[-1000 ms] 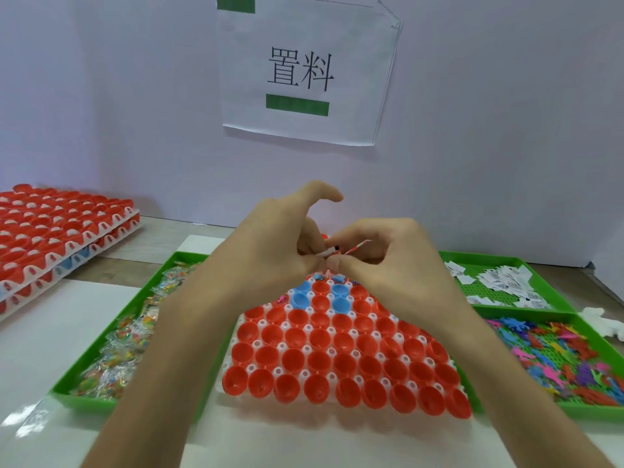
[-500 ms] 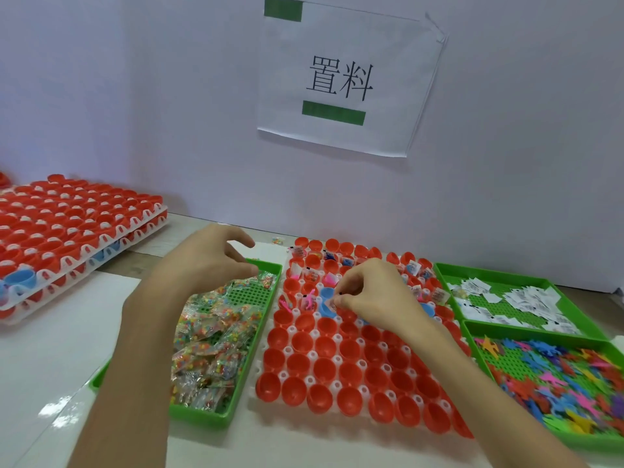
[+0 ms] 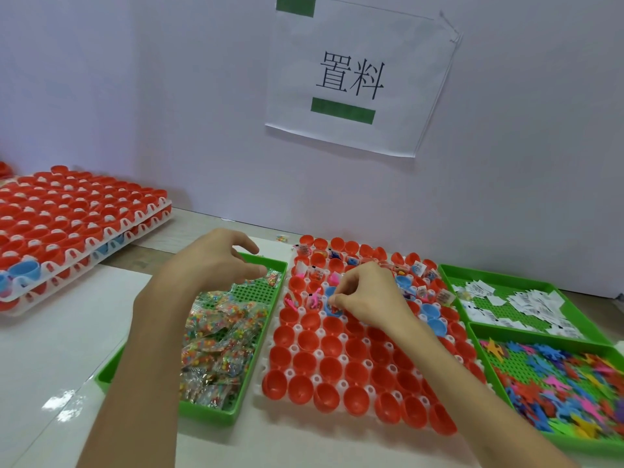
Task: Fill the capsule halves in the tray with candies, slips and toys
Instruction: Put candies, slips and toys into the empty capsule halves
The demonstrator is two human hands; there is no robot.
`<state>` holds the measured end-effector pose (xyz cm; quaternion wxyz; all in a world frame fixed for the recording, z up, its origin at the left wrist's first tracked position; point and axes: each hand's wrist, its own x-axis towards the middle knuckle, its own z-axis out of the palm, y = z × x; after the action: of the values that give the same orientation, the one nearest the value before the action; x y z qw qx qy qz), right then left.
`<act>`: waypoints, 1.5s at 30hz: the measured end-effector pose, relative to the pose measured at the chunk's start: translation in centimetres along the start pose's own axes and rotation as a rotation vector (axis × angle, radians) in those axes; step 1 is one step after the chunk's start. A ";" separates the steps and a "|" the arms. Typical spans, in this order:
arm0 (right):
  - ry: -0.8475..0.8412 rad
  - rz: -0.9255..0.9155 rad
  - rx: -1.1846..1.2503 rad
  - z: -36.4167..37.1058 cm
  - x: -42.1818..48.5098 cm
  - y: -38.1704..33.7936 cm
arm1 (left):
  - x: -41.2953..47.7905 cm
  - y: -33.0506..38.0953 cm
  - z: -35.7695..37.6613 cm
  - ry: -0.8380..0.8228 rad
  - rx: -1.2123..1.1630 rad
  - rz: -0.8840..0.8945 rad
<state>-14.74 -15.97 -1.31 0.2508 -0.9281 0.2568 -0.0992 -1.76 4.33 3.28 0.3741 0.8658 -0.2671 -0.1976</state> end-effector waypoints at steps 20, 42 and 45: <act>0.103 -0.086 0.077 -1.1 -1.3 1.1 | 1.4 -2.4 1.7 -0.144 0.155 -0.068; 0.223 0.500 -0.174 -9.1 -0.9 18.5 | 0.6 0.7 1.5 0.212 -0.033 0.118; 0.237 0.487 -0.173 -8.7 -0.8 18.8 | -0.4 2.9 1.9 0.235 -0.141 0.218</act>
<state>-26.17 -33.11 -3.59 0.1552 -0.8389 0.5074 -0.1212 -4.05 1.85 4.27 0.4818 0.8204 -0.2994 -0.0717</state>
